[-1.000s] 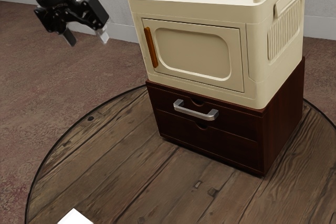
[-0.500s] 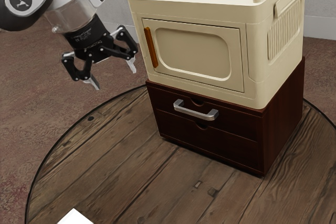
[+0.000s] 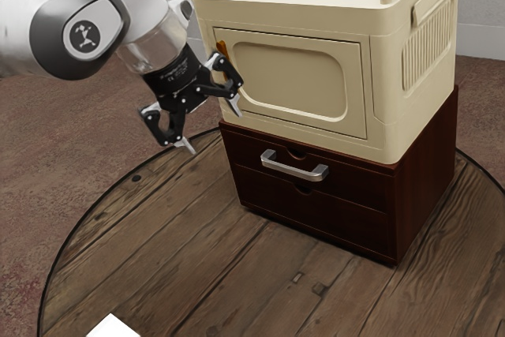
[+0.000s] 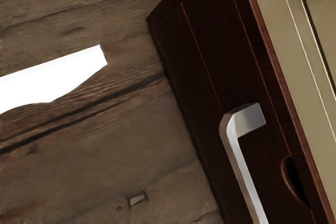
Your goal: Pull the drawer handle with one arm to open the drawer
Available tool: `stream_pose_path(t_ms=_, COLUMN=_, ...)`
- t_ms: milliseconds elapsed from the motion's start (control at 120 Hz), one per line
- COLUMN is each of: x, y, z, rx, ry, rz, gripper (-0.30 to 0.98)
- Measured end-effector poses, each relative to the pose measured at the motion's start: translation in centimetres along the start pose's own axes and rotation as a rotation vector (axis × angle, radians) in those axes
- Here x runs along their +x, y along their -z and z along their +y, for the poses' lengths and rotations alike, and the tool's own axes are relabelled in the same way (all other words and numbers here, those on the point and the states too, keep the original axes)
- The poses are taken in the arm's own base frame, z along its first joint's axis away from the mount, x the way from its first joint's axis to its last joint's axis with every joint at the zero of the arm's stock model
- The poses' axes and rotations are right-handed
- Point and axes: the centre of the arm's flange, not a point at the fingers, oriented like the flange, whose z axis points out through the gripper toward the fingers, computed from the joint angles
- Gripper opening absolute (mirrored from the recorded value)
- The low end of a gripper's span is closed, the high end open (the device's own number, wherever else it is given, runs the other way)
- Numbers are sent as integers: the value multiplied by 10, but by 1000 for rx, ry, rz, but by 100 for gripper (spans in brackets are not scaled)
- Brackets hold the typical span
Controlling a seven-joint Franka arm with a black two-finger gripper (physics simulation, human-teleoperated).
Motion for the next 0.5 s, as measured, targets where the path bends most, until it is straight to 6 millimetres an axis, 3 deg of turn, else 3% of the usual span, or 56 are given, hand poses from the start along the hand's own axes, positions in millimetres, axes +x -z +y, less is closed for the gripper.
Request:
stream_pose_path(t_ms=233, x=-7, y=-34, z=6, rx=8, ry=97, rz=-2, gripper=66)
stream_pose_path(t_ms=500, x=-16, y=-58, z=15, rx=-5, ry=178, rz=-4, gripper=65)
